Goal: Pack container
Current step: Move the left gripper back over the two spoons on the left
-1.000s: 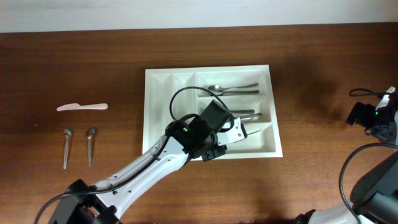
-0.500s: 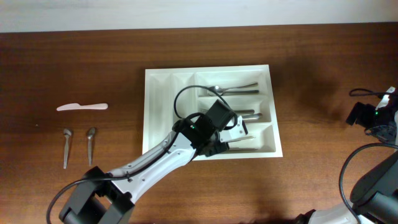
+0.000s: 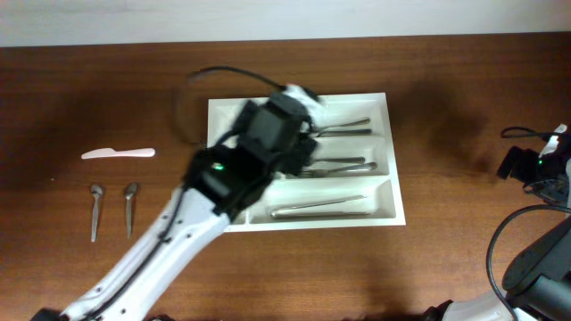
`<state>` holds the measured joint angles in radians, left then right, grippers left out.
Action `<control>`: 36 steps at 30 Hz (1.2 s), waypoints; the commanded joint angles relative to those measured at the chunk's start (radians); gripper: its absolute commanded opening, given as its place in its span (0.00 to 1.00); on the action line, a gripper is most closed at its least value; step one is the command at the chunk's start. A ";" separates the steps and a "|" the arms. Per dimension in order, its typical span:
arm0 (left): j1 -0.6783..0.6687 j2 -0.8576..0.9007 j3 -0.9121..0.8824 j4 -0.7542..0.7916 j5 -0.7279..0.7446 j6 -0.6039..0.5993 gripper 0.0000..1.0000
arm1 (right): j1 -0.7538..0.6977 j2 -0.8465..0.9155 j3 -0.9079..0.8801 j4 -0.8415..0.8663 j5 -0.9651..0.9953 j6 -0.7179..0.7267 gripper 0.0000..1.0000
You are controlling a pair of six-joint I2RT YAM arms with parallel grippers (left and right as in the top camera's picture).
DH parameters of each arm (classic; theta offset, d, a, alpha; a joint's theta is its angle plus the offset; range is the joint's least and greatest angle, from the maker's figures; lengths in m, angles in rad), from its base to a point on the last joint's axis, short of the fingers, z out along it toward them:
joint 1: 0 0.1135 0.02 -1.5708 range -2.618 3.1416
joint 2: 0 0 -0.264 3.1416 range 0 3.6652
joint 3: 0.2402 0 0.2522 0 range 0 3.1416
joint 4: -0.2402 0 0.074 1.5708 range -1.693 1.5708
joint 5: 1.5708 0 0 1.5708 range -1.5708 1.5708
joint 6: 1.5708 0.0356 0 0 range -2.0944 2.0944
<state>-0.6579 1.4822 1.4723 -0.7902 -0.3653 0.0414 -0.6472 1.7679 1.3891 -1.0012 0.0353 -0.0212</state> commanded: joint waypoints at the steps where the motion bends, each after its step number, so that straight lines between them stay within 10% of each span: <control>1: 0.141 0.014 -0.006 -0.116 -0.117 -0.211 0.99 | -0.001 -0.015 0.002 0.000 -0.005 0.011 0.99; 7: 0.369 0.019 -0.059 -0.280 0.053 -0.043 0.99 | -0.001 -0.015 0.002 0.000 -0.005 0.011 0.99; 19: 0.753 0.024 -0.231 -0.272 0.160 -0.112 0.99 | -0.001 -0.015 0.002 0.000 -0.005 0.011 0.99; 36: 0.863 0.024 -0.479 0.018 0.158 -0.048 0.99 | -0.001 -0.015 0.002 0.000 -0.005 0.011 0.99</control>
<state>0.1909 1.5021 1.0000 -0.7795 -0.1947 -0.0223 -0.6472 1.7679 1.3891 -1.0012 0.0353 -0.0219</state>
